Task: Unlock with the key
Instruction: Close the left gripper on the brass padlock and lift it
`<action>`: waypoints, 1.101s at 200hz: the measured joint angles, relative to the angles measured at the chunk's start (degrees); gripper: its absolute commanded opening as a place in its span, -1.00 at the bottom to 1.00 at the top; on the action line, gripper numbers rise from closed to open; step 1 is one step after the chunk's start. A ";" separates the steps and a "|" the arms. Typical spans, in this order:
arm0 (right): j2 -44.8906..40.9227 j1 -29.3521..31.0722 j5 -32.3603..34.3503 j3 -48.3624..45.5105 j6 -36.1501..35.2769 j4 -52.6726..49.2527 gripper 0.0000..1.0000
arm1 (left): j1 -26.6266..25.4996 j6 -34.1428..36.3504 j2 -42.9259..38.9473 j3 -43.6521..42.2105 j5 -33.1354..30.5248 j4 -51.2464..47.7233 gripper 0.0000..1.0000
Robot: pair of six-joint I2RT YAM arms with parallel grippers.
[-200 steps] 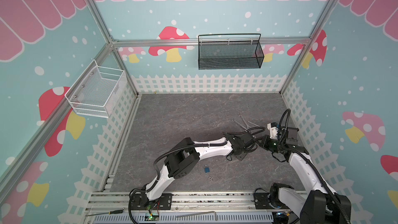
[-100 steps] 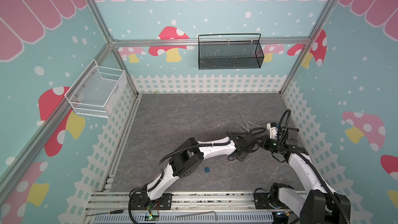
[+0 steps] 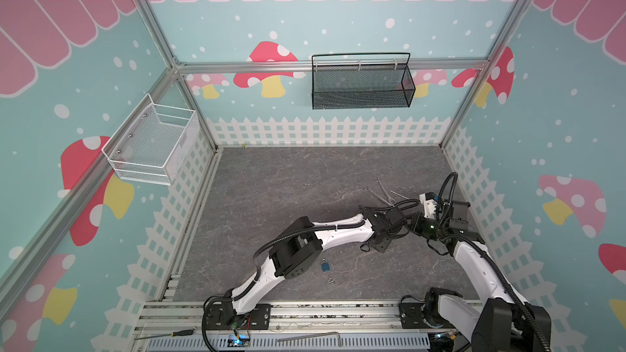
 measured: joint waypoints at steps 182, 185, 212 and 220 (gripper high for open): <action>-1.86 -0.07 -0.63 -0.35 0.55 0.09 -1.00 | -1.07 -3.41 1.01 2.45 -2.47 -3.93 -0.93; -1.90 -0.07 -0.63 -0.35 0.55 0.07 -1.00 | -1.05 -3.54 1.01 2.45 -2.56 -3.93 -0.96; -2.86 -0.07 -0.68 -0.35 0.52 -0.55 -1.00 | -0.98 -5.31 0.94 2.47 -3.21 -4.28 -1.00; -3.15 -0.07 -0.68 -0.28 0.52 -0.96 -1.00 | -0.90 -6.19 0.85 2.45 -3.45 -4.48 -1.00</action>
